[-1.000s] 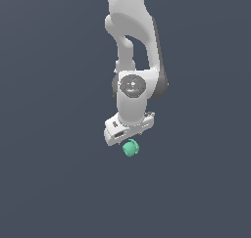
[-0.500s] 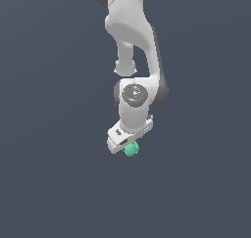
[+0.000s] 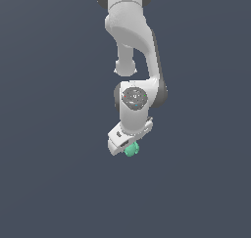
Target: Pick up the object and move it to a goal position.
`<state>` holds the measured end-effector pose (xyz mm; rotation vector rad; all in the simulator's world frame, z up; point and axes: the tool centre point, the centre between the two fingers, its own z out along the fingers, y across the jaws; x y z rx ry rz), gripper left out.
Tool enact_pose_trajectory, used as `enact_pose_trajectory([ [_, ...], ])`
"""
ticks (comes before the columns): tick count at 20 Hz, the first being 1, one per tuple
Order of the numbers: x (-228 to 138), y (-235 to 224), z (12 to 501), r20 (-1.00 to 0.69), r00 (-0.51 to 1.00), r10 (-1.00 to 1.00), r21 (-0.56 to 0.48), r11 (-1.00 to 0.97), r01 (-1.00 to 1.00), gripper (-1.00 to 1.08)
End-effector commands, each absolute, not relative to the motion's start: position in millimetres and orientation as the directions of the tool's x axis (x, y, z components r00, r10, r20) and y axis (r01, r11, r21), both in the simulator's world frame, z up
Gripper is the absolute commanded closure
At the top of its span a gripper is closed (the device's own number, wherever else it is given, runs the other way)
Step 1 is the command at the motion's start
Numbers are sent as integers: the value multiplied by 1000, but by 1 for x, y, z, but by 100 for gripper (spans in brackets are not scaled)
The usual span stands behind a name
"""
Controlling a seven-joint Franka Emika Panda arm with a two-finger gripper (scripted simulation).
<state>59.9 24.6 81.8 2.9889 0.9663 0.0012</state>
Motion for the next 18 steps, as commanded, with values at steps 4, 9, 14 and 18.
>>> enact_pose_trajectory([
  [4, 59, 25, 54, 0, 809, 588, 0, -809, 588, -92],
  [9, 59, 25, 39, 0, 808, 589, 0, -808, 589, -92],
  [14, 60, 25, 39, 0, 808, 589, 0, -808, 589, 108],
  [18, 60, 25, 39, 0, 808, 589, 0, -808, 589, 108],
])
